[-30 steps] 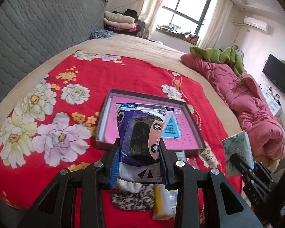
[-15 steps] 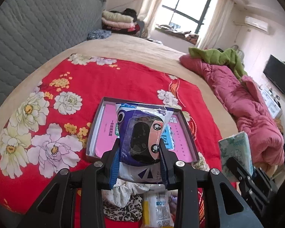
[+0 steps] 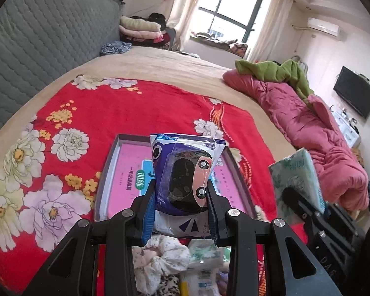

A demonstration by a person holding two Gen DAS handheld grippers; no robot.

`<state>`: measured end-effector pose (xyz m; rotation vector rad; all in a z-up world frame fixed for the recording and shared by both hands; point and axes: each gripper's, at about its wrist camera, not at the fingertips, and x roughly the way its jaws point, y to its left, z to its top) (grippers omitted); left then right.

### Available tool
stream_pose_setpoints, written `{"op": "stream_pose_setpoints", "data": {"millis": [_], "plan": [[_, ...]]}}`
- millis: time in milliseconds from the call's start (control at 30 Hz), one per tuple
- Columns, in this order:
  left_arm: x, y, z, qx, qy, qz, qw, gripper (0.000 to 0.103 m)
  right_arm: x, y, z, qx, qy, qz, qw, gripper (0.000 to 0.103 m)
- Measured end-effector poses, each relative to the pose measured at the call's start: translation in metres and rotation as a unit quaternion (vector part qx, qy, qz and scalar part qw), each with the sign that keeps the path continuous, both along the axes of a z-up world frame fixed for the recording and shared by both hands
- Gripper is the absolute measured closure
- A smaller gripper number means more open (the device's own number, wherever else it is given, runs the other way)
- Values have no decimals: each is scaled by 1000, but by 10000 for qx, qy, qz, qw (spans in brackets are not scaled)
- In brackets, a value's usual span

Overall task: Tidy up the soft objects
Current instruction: 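Lift both packs and carry them over the pink box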

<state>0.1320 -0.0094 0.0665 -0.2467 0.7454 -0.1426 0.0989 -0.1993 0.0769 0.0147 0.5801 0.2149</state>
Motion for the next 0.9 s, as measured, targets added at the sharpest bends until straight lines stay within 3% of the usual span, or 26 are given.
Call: {"op": "stream_pose_setpoints", "data": {"millis": [633, 900], "plan": [[59, 37, -60, -208, 375, 207, 9989, 66, 51, 7, -38, -234, 402, -258, 9986, 80], [76, 37, -92, -117, 680, 230, 9974, 66, 72, 4, -69, -319, 875, -289, 9952, 80]]}}
